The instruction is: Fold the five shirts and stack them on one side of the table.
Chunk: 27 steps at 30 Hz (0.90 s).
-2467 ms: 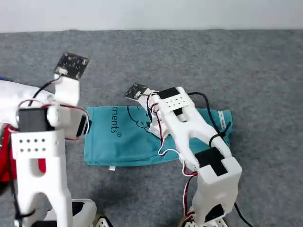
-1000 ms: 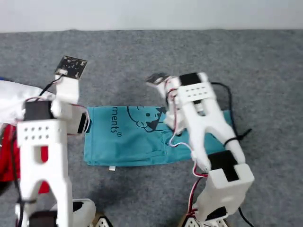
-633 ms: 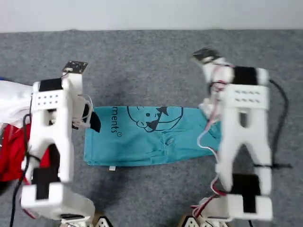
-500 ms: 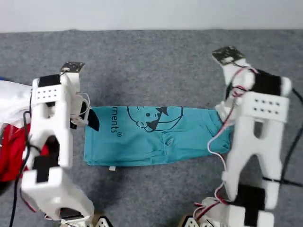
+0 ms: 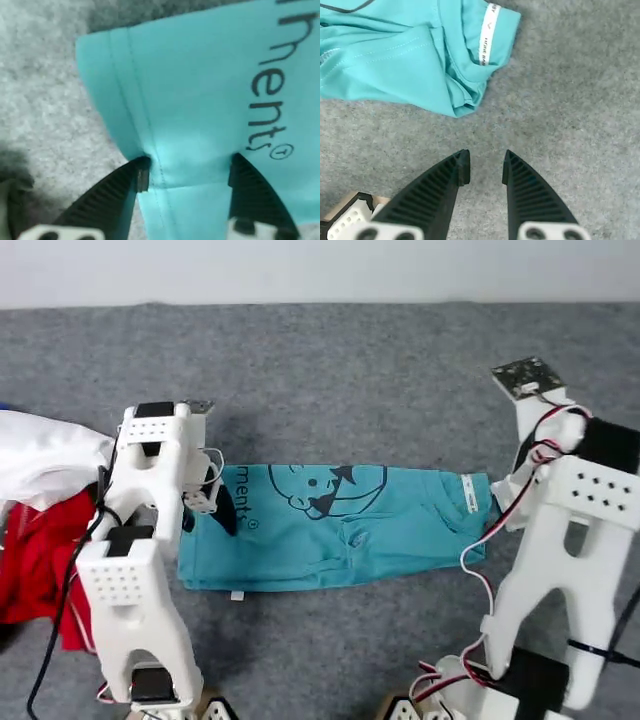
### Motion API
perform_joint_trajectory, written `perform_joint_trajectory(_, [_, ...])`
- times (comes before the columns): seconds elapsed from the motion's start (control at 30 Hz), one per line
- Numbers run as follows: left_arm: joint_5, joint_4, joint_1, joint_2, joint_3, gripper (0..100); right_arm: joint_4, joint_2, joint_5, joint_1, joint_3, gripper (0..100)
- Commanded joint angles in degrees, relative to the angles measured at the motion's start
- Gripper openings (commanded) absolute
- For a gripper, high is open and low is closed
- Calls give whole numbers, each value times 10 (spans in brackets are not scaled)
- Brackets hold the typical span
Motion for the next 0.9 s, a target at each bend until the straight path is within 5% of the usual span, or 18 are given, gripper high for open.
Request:
perform_joint_trajectory(0.0, [13,13,4,34,-38,250,22,-30,5,25,-6,122])
perform_joint_trajectory(0.27, [-44,33,37,89,-63,4,18,-30,6,55,-7,122])
perform_joint_trajectory(0.87, [-90,71,-43,-76,-65,5,18,-30,40,113,-8,122])
